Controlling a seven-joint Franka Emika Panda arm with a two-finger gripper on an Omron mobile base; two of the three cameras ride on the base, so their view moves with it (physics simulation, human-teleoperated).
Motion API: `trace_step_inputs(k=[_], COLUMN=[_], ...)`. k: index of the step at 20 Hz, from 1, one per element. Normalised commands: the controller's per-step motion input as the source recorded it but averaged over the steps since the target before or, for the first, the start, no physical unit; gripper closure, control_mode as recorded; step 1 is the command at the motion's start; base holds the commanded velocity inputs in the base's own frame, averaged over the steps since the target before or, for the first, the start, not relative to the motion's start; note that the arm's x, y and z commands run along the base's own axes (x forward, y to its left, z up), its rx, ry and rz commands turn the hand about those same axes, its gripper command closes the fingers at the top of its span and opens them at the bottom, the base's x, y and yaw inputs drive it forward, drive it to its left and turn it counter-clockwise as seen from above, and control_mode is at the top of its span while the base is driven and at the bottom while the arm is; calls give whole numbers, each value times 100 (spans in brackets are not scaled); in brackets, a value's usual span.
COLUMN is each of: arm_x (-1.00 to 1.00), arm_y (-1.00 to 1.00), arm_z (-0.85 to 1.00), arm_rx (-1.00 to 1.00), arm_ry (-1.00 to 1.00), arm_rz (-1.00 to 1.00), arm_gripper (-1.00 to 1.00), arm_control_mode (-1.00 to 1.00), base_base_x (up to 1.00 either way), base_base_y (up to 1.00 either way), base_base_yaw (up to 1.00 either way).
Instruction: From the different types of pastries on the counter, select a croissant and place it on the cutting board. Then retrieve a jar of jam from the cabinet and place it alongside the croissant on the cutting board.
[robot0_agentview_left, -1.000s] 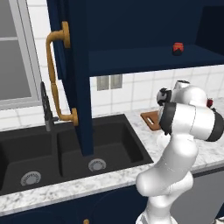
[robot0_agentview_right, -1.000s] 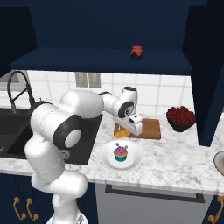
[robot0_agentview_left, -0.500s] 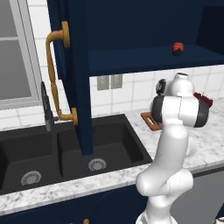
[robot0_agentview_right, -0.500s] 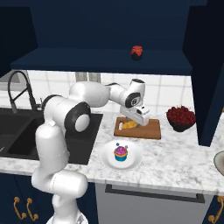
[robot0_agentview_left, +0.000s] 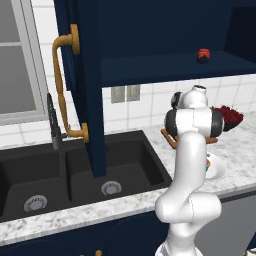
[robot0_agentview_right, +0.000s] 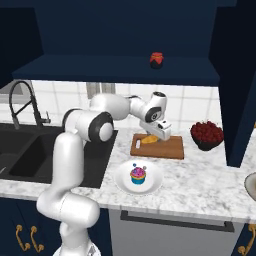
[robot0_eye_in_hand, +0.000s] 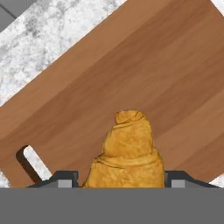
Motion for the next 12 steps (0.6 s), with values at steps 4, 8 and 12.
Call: trace_step_inputs(k=[4,8,12], arm_x=[20,32,22], arm_y=[0,-11,0], arm_z=[-16,-18,-39], arm_rx=[0,1,0], arm_ry=[-3,0,-1], arm_rz=[0,0,0], arm_gripper=[100,100,100], arm_control_mode=[-100,-100,-100], base_base_x=[0,0,0], base_base_y=[0,0,0], base_base_yaw=[0,0,0])
